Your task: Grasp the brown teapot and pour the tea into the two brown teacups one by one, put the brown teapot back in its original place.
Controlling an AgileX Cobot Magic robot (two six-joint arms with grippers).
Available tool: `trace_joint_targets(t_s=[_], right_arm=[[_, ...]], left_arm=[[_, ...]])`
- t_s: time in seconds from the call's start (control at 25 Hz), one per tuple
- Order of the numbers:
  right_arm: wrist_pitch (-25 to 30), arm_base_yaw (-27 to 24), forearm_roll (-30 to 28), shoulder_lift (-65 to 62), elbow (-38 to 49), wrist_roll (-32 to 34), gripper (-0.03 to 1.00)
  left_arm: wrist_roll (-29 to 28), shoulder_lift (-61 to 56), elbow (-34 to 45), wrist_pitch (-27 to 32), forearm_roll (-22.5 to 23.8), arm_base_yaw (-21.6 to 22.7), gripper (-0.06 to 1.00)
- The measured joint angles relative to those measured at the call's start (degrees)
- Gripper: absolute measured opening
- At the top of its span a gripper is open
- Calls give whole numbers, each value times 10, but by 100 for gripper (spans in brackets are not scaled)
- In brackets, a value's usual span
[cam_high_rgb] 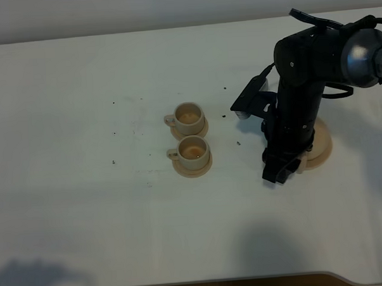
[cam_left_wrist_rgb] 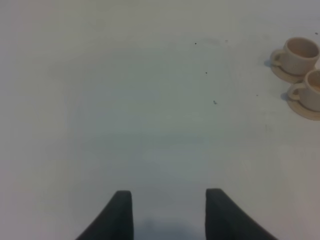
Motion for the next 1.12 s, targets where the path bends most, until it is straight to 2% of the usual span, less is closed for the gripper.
trace_joint_targets(t_s=[0.36, 0.6, 1.04, 1.12], right_arm=[[53, 0, -41, 0, 0, 28, 44], [65, 0, -52, 0, 0, 41, 44], [68, 0, 39, -2, -10, 43, 44], [73, 0, 44, -10, -23, 60, 44]], left_arm=[[0, 0, 0, 0, 0, 0, 37], [0, 0, 0, 0, 0, 0, 37], [0, 0, 0, 0, 0, 0, 37], [0, 0, 0, 0, 0, 0, 37]])
